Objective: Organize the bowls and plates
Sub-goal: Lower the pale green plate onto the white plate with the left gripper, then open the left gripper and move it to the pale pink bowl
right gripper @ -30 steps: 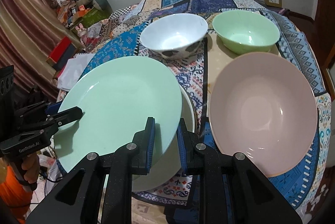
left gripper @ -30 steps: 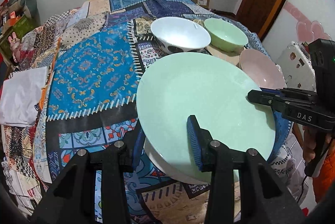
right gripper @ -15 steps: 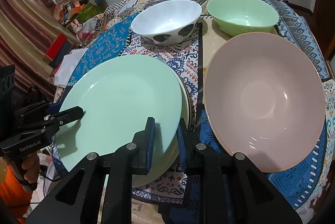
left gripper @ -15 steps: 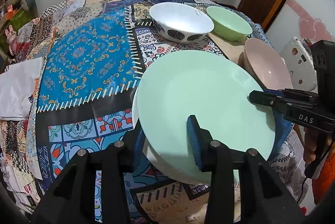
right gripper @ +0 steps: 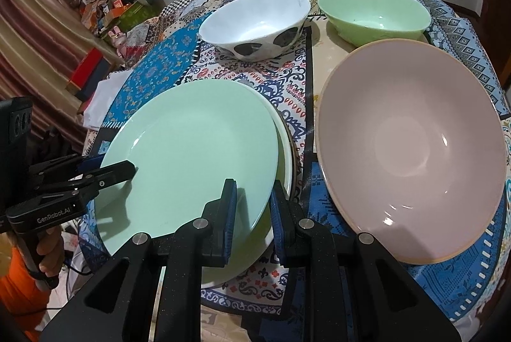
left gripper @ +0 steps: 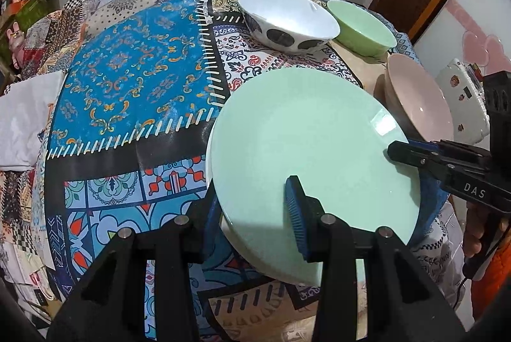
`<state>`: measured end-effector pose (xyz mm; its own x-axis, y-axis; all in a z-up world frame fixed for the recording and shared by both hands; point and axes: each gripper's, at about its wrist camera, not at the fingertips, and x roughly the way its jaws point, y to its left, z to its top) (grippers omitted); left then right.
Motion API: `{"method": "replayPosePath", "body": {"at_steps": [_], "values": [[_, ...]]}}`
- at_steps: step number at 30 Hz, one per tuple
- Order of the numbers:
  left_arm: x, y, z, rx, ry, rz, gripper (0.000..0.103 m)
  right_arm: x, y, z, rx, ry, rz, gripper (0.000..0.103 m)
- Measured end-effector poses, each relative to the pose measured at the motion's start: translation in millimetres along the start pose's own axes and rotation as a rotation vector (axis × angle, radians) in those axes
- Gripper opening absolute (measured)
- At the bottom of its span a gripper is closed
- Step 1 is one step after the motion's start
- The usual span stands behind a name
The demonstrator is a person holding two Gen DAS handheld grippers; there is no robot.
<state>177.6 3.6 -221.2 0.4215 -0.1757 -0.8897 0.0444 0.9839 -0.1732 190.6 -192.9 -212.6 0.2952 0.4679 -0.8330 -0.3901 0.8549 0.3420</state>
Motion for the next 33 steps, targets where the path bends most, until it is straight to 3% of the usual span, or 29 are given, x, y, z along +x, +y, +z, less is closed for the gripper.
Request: {"method": "replayPosePath", "body": {"at_steps": [10,14,20,29,33], "values": [[0,-2,1,0.007,0.015,0.003,0.041,-1,2,0,-0.009,0.003,-0.011,0.02],[0,-9,0,0.054,0.028,0.045,0.04,-4,5,-1,-0.02,-0.006,-0.037,0.022],[-19,-19,0,0.11,-0.048,0.05,0.04,-16,5,-2,-0.049,-0.038,-0.078,0.022],[-34,-31,9,0.123,-0.088,0.062,0.041,-38,9,1,-0.073,-0.114,-0.088,0.022],[-41,-38,15,0.122,-0.109,0.062,0.049,-52,9,2,-0.076,-0.155,-0.104,0.025]]}}
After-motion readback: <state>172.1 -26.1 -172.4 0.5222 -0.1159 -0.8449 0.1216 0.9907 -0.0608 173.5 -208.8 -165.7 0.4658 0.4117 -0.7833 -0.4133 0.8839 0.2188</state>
